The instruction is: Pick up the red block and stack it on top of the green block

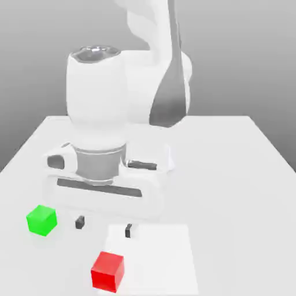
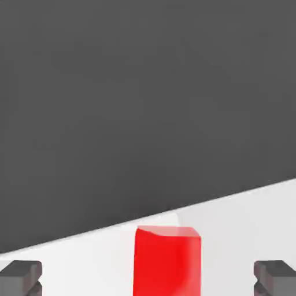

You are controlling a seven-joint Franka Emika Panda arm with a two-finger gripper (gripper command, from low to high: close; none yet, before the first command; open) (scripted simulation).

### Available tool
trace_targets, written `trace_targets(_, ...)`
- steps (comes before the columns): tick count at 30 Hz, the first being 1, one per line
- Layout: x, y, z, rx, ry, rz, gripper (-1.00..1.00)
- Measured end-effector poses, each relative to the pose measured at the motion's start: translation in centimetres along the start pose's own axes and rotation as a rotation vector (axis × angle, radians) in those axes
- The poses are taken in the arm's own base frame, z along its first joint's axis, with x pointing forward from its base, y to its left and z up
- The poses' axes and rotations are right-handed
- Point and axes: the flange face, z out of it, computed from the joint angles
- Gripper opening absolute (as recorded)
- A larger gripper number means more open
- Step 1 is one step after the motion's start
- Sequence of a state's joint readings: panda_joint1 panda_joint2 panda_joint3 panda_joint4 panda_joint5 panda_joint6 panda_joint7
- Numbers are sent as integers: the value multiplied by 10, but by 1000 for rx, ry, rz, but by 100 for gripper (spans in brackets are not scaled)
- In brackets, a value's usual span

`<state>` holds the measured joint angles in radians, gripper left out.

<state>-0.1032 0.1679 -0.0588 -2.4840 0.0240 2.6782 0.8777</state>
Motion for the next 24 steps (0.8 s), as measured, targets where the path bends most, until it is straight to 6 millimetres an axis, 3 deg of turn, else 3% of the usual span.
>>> trace_targets(5,-2,6,69,-21,-16,8,0)
trace_targets(6,-2,7,77,-21,-16,8,-100)
trace_targets(13,-2,7,77,-21,-15,8,-100)
trace_targets(18,1,8,23,-22,-15,19,-100)
trace_targets(21,33,59,5,-31,-1,239,-100)
trace_targets(24,68,132,-8,-36,7,531,-100)
